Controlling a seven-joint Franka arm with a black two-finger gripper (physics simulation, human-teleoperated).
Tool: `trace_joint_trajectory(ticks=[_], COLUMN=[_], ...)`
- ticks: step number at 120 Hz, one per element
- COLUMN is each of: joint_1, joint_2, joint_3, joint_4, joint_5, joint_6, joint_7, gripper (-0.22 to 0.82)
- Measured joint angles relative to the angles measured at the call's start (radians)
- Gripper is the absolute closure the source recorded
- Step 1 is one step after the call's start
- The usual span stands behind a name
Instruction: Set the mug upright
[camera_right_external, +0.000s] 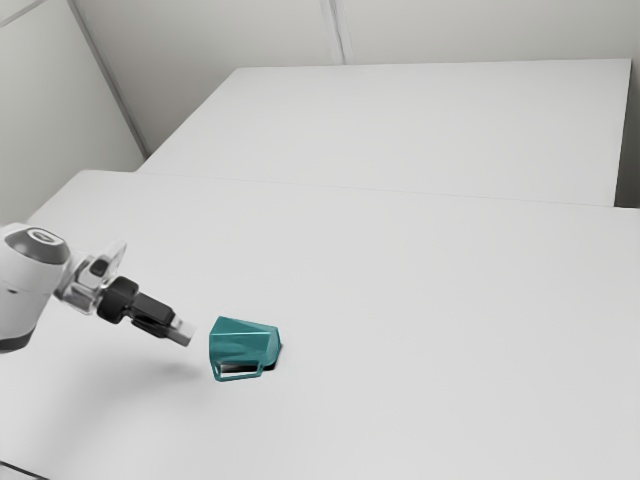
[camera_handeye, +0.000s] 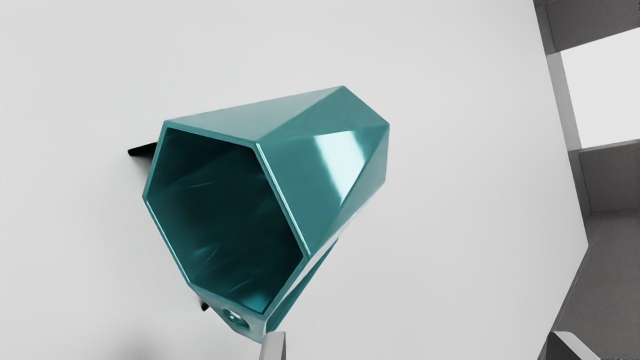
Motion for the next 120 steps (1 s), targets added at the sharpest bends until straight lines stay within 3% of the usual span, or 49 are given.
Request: trace_joint_trajectory(ticks=[44,101,120], joint_1=[-0.032,-0.086,-0.106], joint_2=[0.095,0.136,0.142], joint_3=[-0.009,-0.025,-0.027], joint_4=[0.046,0.050,0.050], joint_5=[-0.056,-0.122,-0.136], joint_6=[0.021,0.048,0.056], joint_7=[0.072,0.119,0.128], gripper=[0.05,0.06,0.15])
